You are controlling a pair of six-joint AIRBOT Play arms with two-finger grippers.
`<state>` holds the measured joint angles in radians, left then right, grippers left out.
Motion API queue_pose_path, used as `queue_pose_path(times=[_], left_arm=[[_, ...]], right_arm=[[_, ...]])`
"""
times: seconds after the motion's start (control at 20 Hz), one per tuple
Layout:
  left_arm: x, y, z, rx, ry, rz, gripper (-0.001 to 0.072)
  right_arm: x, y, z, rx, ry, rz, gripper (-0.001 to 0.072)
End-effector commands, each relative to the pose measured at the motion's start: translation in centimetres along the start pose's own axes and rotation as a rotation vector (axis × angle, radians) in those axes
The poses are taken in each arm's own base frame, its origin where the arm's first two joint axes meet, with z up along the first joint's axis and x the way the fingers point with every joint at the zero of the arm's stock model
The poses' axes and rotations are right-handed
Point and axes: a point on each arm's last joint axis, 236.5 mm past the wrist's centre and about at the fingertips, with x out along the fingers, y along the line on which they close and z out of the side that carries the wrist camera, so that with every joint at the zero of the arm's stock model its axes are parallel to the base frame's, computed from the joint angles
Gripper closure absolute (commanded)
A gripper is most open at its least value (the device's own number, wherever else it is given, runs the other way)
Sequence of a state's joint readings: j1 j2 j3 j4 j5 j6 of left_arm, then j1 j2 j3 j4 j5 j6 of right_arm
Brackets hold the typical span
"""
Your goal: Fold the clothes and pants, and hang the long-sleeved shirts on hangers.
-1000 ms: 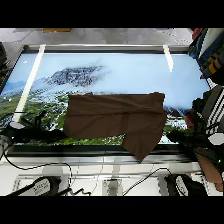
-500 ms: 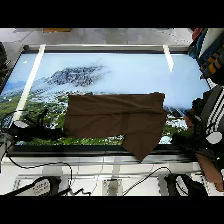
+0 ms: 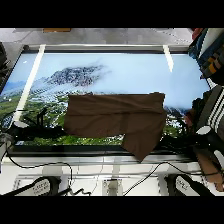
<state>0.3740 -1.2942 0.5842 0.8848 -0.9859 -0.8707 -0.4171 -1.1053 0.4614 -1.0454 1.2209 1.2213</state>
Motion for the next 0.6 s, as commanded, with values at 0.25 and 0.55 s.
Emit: queue_pose_path(times=[0.25,0.55], left_arm=[[0.0,-0.2,0.1,-0.003,-0.002,-0.007,0.0693],[0.0,-0.2,0.1,-0.003,-0.002,-0.007,0.0693]], right_arm=[[2.7,0.1,0.6,0.015,0.024,0.075,0.0396],[4.3,0.5,-0.1,-0.006,-0.012,0.122,0.0408]])
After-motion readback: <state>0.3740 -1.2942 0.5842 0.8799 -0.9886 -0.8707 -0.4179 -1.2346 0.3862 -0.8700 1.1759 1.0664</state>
